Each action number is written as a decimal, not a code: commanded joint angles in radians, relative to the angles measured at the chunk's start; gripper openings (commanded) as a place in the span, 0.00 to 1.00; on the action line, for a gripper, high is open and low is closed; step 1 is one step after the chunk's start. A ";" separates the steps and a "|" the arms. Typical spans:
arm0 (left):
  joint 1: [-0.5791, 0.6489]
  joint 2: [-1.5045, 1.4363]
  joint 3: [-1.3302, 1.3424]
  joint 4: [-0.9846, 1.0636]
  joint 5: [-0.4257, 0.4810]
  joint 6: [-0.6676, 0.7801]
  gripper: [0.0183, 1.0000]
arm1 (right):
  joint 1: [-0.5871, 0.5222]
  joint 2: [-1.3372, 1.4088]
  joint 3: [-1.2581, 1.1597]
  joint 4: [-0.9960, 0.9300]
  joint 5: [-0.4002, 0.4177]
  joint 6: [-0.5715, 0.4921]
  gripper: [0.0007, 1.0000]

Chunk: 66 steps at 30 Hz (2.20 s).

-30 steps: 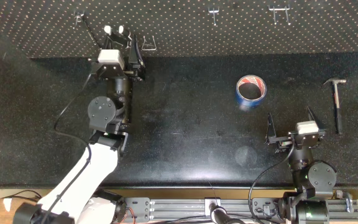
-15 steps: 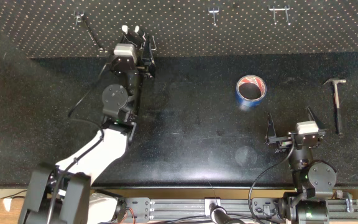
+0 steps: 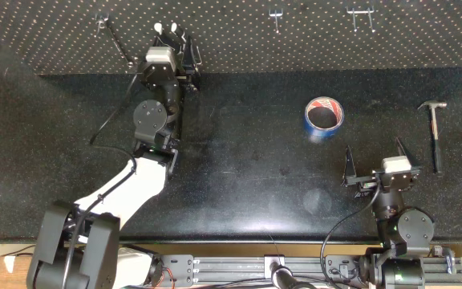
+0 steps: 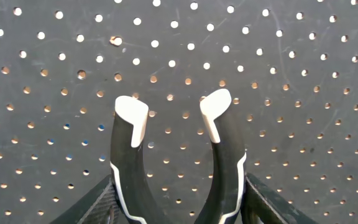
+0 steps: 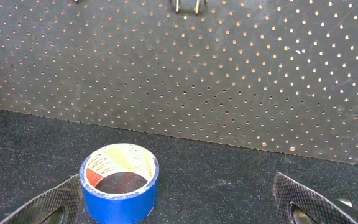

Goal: Place Tools Onto Pegboard

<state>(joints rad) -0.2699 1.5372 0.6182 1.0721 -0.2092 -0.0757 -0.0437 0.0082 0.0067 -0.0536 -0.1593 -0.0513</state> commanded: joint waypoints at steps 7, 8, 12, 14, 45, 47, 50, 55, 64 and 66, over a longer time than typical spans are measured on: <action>0.016 0.068 0.049 0.064 -0.042 0.013 0.01 | -0.003 -0.007 -0.003 -0.006 -0.009 -0.010 1.00; 0.017 0.077 0.057 0.068 -0.042 0.014 0.01 | -0.003 -0.007 -0.003 -0.006 -0.009 -0.010 1.00; 0.021 0.111 0.097 0.069 -0.045 0.013 0.01 | -0.003 -0.007 -0.003 -0.006 -0.009 -0.010 1.00; 0.028 0.127 0.124 0.069 -0.045 0.013 0.01 | -0.003 -0.007 -0.003 -0.006 -0.008 -0.010 1.00; 0.036 0.220 0.155 -0.003 -0.042 0.013 0.01 | -0.003 -0.007 -0.003 -0.006 -0.009 -0.010 1.00; 0.036 0.220 0.155 -0.003 -0.042 0.013 0.01 | -0.003 -0.007 -0.003 -0.006 -0.009 -0.010 1.00; 0.036 0.220 0.155 -0.003 -0.041 0.013 0.01 | -0.003 -0.007 -0.003 -0.006 -0.009 -0.010 1.00; 0.034 0.220 0.155 -0.003 -0.041 0.013 0.01 | -0.003 -0.007 -0.003 -0.006 -0.009 -0.010 1.00; 0.034 0.220 0.155 -0.003 -0.041 0.013 0.47 | -0.003 -0.007 -0.003 -0.006 -0.009 -0.010 1.00; 0.034 0.220 0.155 -0.003 -0.041 0.013 0.54 | -0.003 -0.007 -0.003 -0.006 -0.008 -0.010 1.00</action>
<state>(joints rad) -0.2398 1.7519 0.7433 1.0557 -0.2394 -0.0753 -0.0437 0.0082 0.0067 -0.0536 -0.1593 -0.0513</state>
